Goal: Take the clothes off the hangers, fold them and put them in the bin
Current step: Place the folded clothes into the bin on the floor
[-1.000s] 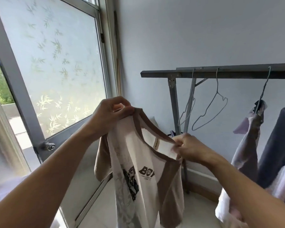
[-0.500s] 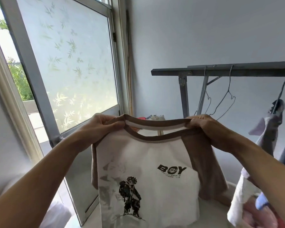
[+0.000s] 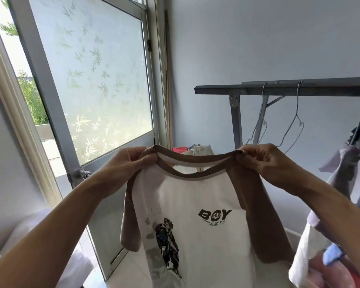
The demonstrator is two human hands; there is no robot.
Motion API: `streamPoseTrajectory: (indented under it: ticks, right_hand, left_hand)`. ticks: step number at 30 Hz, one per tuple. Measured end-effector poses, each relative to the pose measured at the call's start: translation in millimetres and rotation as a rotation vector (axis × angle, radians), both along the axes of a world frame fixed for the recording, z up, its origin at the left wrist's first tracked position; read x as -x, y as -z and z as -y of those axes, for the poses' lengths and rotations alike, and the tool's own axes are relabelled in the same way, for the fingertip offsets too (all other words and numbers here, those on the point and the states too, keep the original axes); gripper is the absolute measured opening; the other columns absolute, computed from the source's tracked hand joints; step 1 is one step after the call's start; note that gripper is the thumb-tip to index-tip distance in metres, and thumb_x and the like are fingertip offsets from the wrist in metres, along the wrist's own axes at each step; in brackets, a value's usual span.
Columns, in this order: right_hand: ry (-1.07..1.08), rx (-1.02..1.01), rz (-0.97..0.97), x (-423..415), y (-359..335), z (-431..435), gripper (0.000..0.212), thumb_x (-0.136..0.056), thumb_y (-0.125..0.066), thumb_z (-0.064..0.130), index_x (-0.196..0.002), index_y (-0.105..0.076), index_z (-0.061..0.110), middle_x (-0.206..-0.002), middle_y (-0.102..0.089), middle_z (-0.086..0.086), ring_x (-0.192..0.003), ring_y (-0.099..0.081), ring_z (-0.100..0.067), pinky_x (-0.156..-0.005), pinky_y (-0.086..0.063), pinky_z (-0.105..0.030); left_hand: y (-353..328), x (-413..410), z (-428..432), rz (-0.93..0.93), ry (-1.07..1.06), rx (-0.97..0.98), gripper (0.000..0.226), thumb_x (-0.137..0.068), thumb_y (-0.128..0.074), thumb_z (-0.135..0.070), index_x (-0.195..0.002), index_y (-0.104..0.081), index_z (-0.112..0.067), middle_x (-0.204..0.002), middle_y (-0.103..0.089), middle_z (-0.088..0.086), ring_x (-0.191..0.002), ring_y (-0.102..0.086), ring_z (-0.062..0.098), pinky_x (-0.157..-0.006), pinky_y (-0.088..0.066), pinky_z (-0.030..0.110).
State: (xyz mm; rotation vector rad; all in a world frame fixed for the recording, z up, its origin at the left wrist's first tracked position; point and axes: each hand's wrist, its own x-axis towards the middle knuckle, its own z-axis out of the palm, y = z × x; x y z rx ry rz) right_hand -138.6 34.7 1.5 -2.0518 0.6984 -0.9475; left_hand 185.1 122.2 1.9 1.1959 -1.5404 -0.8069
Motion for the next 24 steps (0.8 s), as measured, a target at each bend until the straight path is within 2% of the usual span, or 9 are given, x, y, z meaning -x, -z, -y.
streamPoseTrajectory:
  ticks: [2, 6, 9, 12, 14, 15, 17, 20, 24]
  right_hand:
    - [0.003, -0.029, -0.006, 0.5, 0.4, 0.8, 0.028, -0.093, -0.052, 0.025, -0.099, -0.072, 0.007, -0.097, -0.072, -0.015, -0.090, -0.068, -0.012, -0.082, -0.054, -0.023]
    - [0.034, -0.118, 0.029, -2.3, 2.0, 1.5, 0.026, -0.100, -0.047, 0.014, -0.096, -0.073, 0.012, -0.095, -0.075, -0.007, -0.089, -0.069, -0.011, -0.073, -0.052, -0.015]
    - [0.008, -0.221, 0.116, -9.0, 0.6, -4.7, 0.032, -0.101, -0.043, 0.016, -0.091, -0.073, 0.013, -0.090, -0.076, -0.007, -0.084, -0.071, -0.015, -0.072, -0.056, -0.019]
    - [-0.031, -0.185, 0.070, -14.3, -0.5, -9.2, 0.041, -0.102, -0.043, 0.023, -0.073, -0.071, 0.016, -0.069, -0.072, 0.004, -0.068, -0.068, -0.005, -0.060, -0.050, -0.013]
    - [-0.064, -0.181, -0.012, -13.2, -2.1, -12.2, 0.033, -0.095, -0.054, 0.035, -0.072, -0.070, 0.016, -0.065, -0.068, 0.004, -0.065, -0.065, -0.005, -0.059, -0.048, -0.014]
    - [-0.057, -0.164, -0.064, -11.7, -2.5, -12.4, 0.028, -0.091, -0.060, 0.037, -0.077, -0.070, 0.015, -0.068, -0.067, -0.004, -0.069, -0.065, -0.009, -0.062, -0.049, -0.018]
    - [-0.019, -0.127, -0.100, -8.4, 1.0, -9.0, 0.020, -0.090, -0.064, 0.028, -0.085, -0.070, 0.010, -0.080, -0.067, -0.017, -0.077, -0.064, -0.017, -0.069, -0.051, -0.028]
    - [0.062, -0.159, -0.012, -10.4, 7.2, -5.8, 0.018, -0.092, -0.062, 0.019, -0.087, -0.071, 0.005, -0.083, -0.068, -0.019, -0.079, -0.064, -0.021, -0.074, -0.052, -0.036]
    - [0.232, -0.219, 0.057, -22.5, 17.7, -4.7, 0.022, -0.088, -0.069, 0.025, -0.075, -0.071, 0.008, -0.069, -0.068, -0.008, -0.064, -0.063, -0.018, -0.059, -0.051, -0.029]
  left_hand:
    - [-1.7, -1.5, -1.8, 0.025, 0.060, -0.048, 0.066, -0.066, -0.083, -0.051, -0.099, -0.068, 0.004, -0.088, -0.068, 0.014, -0.079, -0.065, 0.024, -0.066, -0.058, 0.027]
    - [-1.9, 2.5, -4.7, -0.029, 0.153, -0.140, 0.029, -0.064, -0.083, -0.027, -0.073, -0.059, -0.012, -0.073, -0.061, 0.004, -0.066, -0.060, 0.011, -0.056, -0.050, 0.016]
    - [0.5, 8.9, -7.1, -0.120, 0.185, -0.160, 0.025, -0.079, -0.079, -0.014, -0.080, -0.054, -0.009, -0.081, -0.065, 0.013, -0.068, -0.063, 0.014, -0.055, -0.053, 0.018]
    - [-0.3, 17.2, -10.6, -0.065, 0.120, -0.146, 0.008, -0.088, -0.061, -0.006, -0.095, -0.062, -0.002, -0.077, -0.070, 0.006, -0.065, -0.066, 0.012, -0.053, -0.051, 0.018]
    - [-0.1, 16.7, -10.6, -0.051, 0.095, -0.153, 0.012, -0.088, -0.061, -0.010, -0.095, -0.066, -0.001, -0.076, -0.071, 0.007, -0.065, -0.066, 0.013, -0.053, -0.052, 0.018]
    - [-0.5, 15.2, -10.7, -0.060, 0.078, -0.158, 0.013, -0.088, -0.061, -0.012, -0.093, -0.067, -0.002, -0.077, -0.071, 0.008, -0.065, -0.067, 0.014, -0.054, -0.052, 0.019]
    - [-0.9, 11.3, -10.5, -0.087, 0.042, -0.176, 0.014, -0.088, -0.062, -0.016, -0.087, -0.067, -0.003, -0.076, -0.071, 0.009, -0.063, -0.066, 0.014, -0.053, -0.052, 0.019]
    - [1.1, 11.8, -8.1, -0.129, -0.032, -0.200, 0.020, -0.083, -0.065, -0.023, -0.080, -0.060, -0.004, -0.070, -0.066, 0.009, -0.055, -0.060, 0.012, -0.049, -0.051, 0.019]
    - [7.3, 17.5, -0.6, -0.161, -0.206, -0.216, 0.031, -0.073, -0.071, -0.037, -0.076, -0.059, -0.009, -0.071, -0.062, 0.012, -0.052, -0.054, 0.015, -0.047, -0.048, 0.021]
